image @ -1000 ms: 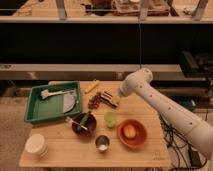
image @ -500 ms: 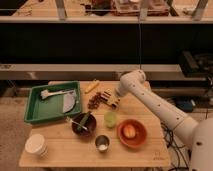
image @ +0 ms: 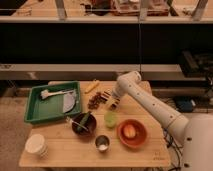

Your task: Place eraser in plastic cup

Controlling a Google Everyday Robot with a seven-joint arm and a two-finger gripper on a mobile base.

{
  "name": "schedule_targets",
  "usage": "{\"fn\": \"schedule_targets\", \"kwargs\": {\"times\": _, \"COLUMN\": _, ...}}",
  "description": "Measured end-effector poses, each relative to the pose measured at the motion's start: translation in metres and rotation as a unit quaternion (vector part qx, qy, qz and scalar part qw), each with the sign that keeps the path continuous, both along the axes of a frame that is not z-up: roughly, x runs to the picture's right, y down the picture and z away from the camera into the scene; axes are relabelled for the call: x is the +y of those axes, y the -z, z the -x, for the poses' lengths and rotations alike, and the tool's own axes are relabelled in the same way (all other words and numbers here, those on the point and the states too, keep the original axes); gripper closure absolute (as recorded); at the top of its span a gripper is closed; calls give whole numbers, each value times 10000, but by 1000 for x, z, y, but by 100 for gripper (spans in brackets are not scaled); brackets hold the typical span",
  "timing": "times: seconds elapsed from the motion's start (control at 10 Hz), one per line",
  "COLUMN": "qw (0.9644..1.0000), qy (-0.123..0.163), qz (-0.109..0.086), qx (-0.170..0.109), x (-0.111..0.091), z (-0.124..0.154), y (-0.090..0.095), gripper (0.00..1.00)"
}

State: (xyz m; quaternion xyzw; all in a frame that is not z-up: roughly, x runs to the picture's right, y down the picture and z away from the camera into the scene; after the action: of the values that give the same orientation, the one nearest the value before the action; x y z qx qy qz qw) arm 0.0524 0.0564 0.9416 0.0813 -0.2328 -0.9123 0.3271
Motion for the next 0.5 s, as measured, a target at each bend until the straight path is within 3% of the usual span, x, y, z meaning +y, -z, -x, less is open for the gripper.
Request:
{"fn": "schedule_targets", "kwargs": {"times": 0.3, "qw": 9998, "qy": 187, "qz": 80, "qx": -42, "x": 10, "z": 6, "y": -8, "gripper": 59}}
{"fn": "schedule_targets", "kwargs": {"times": 0.5, "qw": 9999, "qy": 131, "qz": -28, "qx": -99, "x": 2, "z": -1, "y": 0, "gripper": 80}}
